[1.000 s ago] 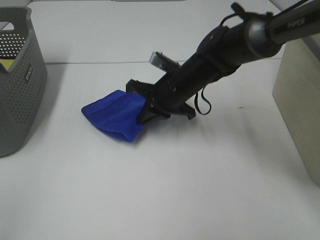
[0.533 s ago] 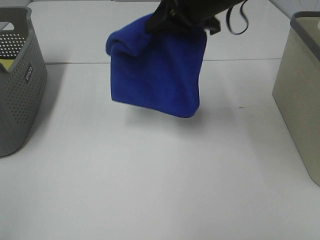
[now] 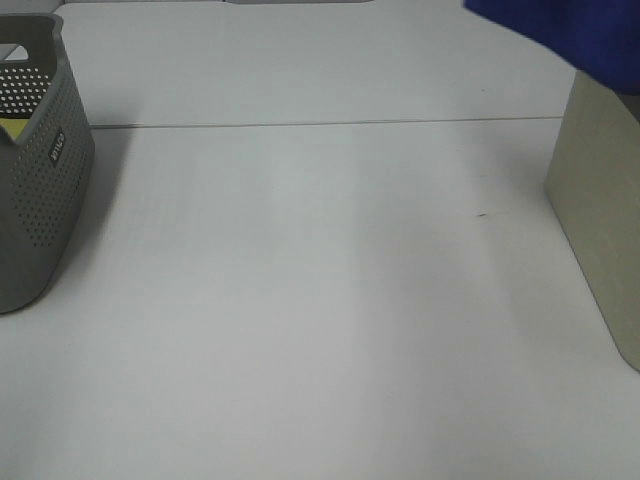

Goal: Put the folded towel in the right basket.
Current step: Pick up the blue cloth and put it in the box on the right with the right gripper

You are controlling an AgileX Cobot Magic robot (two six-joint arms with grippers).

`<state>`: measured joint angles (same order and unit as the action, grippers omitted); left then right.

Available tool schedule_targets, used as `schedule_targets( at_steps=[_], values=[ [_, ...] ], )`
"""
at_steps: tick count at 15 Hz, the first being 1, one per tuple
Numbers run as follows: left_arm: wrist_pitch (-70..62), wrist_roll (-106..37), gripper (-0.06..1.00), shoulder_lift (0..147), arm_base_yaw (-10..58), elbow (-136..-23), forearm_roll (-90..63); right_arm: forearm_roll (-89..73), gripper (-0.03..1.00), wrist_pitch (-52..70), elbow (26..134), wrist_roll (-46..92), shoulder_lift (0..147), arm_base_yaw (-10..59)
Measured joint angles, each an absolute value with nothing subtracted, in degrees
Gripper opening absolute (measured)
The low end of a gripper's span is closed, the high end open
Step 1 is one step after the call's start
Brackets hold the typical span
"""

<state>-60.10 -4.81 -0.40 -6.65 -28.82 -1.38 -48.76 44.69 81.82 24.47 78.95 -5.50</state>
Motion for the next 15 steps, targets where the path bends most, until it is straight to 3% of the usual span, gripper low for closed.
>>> schedule_targets(
  at_steps=[3,5,10,15],
  values=[
    [-60.1,-4.8,0.99,-0.4,-6.6,-28.8,-1.4,-48.7,0.04,47.4,81.4,24.5,77.5,-18.4],
    [-60.1,-4.8,0.99,-0.4,-6.6,-28.8,-1.4,-48.6,0.04,46.7,78.0,24.5,77.5,-22.9],
    [-60.1,-4.8,0.99,-0.4,-6.6,-28.8,-1.4,-49.3,0.04,31.1,59.6,24.5,79.6,-24.2],
    [-60.1,-4.8,0.99,-0.4,-6.6,-28.8,-1.4,-49.4,0.04,30.5,50.1,25.4,85.4,-24.2]
  ],
)
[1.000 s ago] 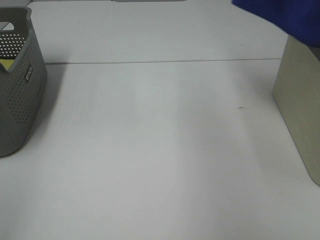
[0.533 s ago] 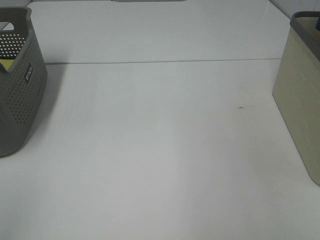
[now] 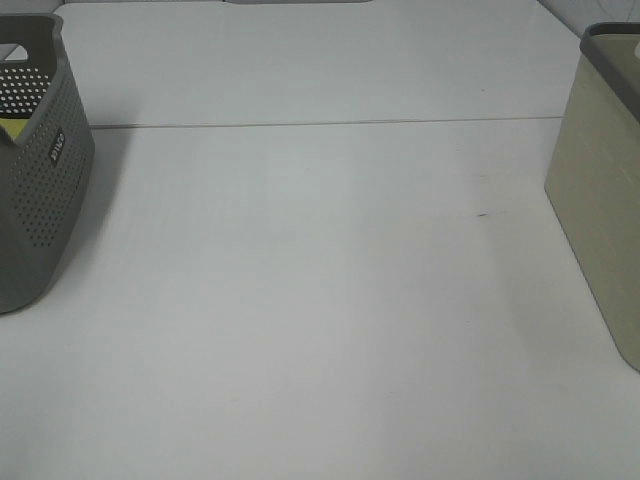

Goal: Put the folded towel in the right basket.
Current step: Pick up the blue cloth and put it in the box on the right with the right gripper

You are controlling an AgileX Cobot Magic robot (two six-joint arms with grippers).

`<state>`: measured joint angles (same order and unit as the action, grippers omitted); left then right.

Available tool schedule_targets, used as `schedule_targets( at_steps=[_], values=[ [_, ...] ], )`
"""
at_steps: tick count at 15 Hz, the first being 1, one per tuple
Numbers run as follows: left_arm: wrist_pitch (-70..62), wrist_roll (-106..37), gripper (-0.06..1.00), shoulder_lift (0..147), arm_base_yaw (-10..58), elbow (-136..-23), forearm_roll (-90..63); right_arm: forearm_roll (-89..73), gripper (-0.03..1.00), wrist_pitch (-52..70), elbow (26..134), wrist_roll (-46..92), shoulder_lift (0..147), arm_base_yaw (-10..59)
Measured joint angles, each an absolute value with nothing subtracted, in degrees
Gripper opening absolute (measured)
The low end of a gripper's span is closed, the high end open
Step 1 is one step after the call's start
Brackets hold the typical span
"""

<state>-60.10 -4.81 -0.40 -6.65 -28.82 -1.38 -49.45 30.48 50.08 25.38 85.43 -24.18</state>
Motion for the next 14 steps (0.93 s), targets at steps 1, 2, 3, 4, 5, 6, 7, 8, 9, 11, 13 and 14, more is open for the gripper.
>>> schedule_targets(
  at_steps=[1,2,3,4,5,6,7,8,9,11,13,14],
  values=[
    [-60.1,-4.8,0.99,-0.4,-6.6,-28.8,-1.4,-49.4,0.04,31.6,49.9,26.4,85.9,-24.2],
    [-60.1,-4.8,0.99,-0.4,-6.6,-28.8,-1.4,-49.8,0.04,32.2,49.8,26.7,85.9,-24.2],
    [-60.1,-4.8,0.99,-0.4,-6.6,-28.8,-1.4,-50.8,0.04,32.3,49.8,26.9,85.9,-24.2],
    [-60.1,-4.8,0.99,-0.4,-6.6,-28.8,-1.4,-51.4,0.05,32.4,49.8,27.1,85.9,-24.2],
    [-60.1,-4.8,0.99,-0.4,-6.6,-28.8,-1.4,-52.0,0.12,32.5,49.8,27.3,85.9,-24.2],
    [-60.1,-4.8,0.99,-0.4,-6.6,-28.8,-1.4,-52.1,0.16,32.7,49.8,27.3,85.9,-24.2],
    [-60.1,-4.8,0.99,-0.4,-6.6,-28.8,-1.4,-52.2,0.24,32.7,49.8,27.3,85.9,-24.2],
    [-60.1,-4.8,0.99,-0.4,-6.6,-28.8,-1.4,-52.5,0.35,32.8,49.8,27.3,85.9,-24.2],
    [-60.1,-4.8,0.99,-0.4,-6.6,-28.8,-1.4,-53.2,0.49,32.9,49.8,27.3,85.9,-24.2],
    [-60.1,-4.8,0.99,-0.4,-6.6,-28.8,-1.4,-53.8,0.74,34.1,49.8,27.3,85.9,-24.2],
    [-60.1,-4.8,0.99,-0.4,-6.6,-28.8,-1.4,-53.9,0.82,37.3,49.8,27.3,85.8,-24.2],
    [-60.1,-4.8,0.99,-0.4,-6.6,-28.8,-1.4,-53.5,0.84,37.8,49.8,27.3,85.0,-24.2]
  ],
)
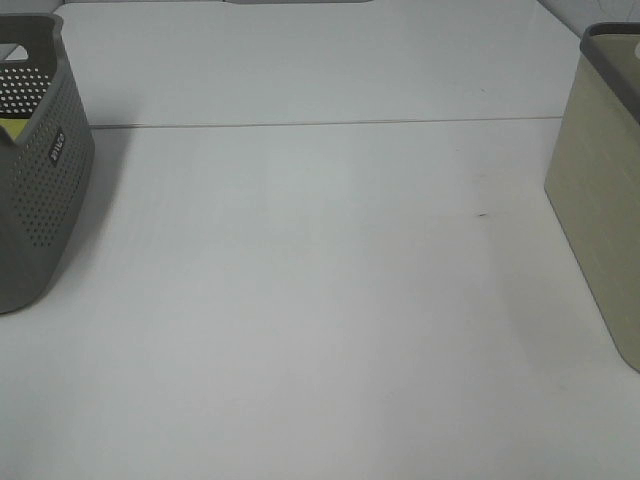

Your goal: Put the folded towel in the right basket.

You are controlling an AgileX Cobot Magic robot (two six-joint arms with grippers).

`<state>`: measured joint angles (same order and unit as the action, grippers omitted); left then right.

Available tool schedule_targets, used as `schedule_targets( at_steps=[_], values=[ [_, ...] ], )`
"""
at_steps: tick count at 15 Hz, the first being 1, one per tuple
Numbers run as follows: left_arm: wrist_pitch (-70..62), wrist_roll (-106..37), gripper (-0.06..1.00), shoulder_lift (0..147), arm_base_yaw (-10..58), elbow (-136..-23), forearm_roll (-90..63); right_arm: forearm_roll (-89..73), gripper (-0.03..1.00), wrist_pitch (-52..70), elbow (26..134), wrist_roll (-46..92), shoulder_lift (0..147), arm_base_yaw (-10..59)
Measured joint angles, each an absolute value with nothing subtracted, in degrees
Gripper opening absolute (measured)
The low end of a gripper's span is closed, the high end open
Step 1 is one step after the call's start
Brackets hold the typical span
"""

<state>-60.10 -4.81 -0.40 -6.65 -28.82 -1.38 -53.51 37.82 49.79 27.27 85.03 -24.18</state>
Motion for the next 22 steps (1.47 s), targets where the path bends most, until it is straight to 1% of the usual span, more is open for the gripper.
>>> schedule_targets(
  at_steps=[5,6,8,9,10,12,13,14,16,20,22],
  values=[
    [-60.1,-4.8,0.99,-0.4,-6.6,-28.8,-1.4,-52.1,0.84,40.9,49.8,28.1,73.5,-24.2],
    [-60.1,-4.8,0.99,-0.4,-6.6,-28.8,-1.4,-52.8,0.84,41.1,49.8,28.6,70.7,-23.4],
    [-60.1,-4.8,0.99,-0.4,-6.6,-28.8,-1.4,-53.7,0.84,41.7,50.0,34.4,64.3,-13.8],
    [-60.1,-4.8,0.99,-0.4,-6.6,-28.8,-1.4,-53.7,0.84,41.7,50.0,34.4,64.3,-13.8],
    [-60.1,-4.8,0.99,-0.4,-6.6,-28.8,-1.4,-51.6,0.84,42.7,50.0,35.8,61.0,-7.4],
    [-60.1,-4.8,0.99,-0.4,-6.6,-28.8,-1.4,-45.1,0.84,46.0,50.0,35.9,54.5,-1.2],
    [-60.1,-4.8,0.99,-0.4,-6.6,-28.8,-1.4,-39.7,0.84,51.2,50.0,32.8,45.4,1.9],
    [-60.1,-4.8,0.99,-0.4,-6.6,-28.8,-1.4,-38.6,0.84,52.7,50.0,31.8,43.3,2.5],
    [-60.1,-4.8,0.99,-0.4,-6.6,-28.8,-1.4,-33.5,0.84,59.0,50.0,27.9,32.0,2.8],
    [-60.1,-4.8,0.99,-0.4,-6.6,-28.8,-1.4,-24.5,0.84,65.2,49.6,8.9,11.2,2.8],
    [-60.1,-4.8,0.99,-0.4,-6.6,-28.8,-1.4,-20.6,0.84,69.3,49.3,6.8,4.5,2.8]
  ],
)
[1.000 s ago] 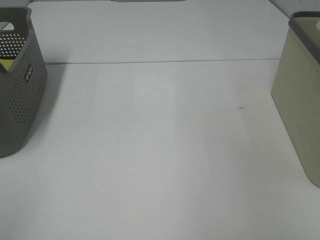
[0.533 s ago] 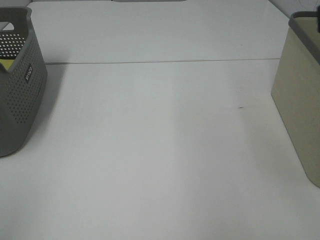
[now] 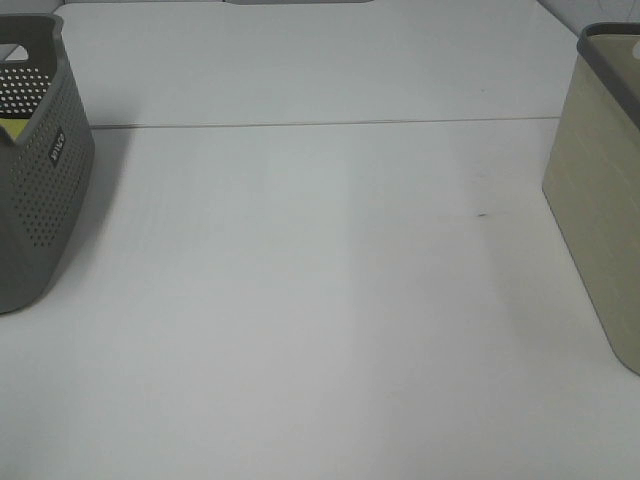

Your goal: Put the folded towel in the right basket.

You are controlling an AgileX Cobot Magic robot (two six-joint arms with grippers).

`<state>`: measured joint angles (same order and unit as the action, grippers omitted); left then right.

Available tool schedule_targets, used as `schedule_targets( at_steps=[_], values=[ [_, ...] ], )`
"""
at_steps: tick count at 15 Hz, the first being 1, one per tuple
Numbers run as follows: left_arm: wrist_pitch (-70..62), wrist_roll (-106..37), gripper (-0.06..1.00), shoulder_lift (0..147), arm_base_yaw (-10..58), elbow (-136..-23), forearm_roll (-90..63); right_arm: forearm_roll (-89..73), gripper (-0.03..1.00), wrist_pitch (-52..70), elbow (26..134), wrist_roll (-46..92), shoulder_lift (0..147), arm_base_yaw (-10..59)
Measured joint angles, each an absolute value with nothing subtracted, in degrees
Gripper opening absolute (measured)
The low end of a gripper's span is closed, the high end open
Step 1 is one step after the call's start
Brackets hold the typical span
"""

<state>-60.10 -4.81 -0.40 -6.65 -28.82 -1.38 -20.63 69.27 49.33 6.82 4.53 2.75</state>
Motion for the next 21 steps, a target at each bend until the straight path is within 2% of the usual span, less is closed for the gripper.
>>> schedule_targets(
  at_steps=[3,10,12,18,21],
  values=[
    [-60.1,-4.8,0.99,-0.4,-6.6,-28.8,-1.4,-11.7,0.84,69.9,49.0,4.9,-0.3,2.8],
    [-60.1,-4.8,0.99,-0.4,-6.6,-28.8,-1.4,6.5,0.84,70.1,48.8,-4.3,-0.3,2.8],
    [-60.1,-4.8,0.99,-0.4,-6.6,-28.8,-1.4,6.8,0.84,70.1,47.2,-4.8,-0.3,2.8],
    [-60.1,-4.8,0.99,-0.4,-6.6,-28.8,-1.4,3.3,0.84,70.1,29.5,-5.3,-0.2,2.8],
    [-60.1,-4.8,0.99,-0.4,-6.6,-28.8,-1.4,3.2,0.84,68.1,28.0,-5.3,-0.2,2.8]
  ],
)
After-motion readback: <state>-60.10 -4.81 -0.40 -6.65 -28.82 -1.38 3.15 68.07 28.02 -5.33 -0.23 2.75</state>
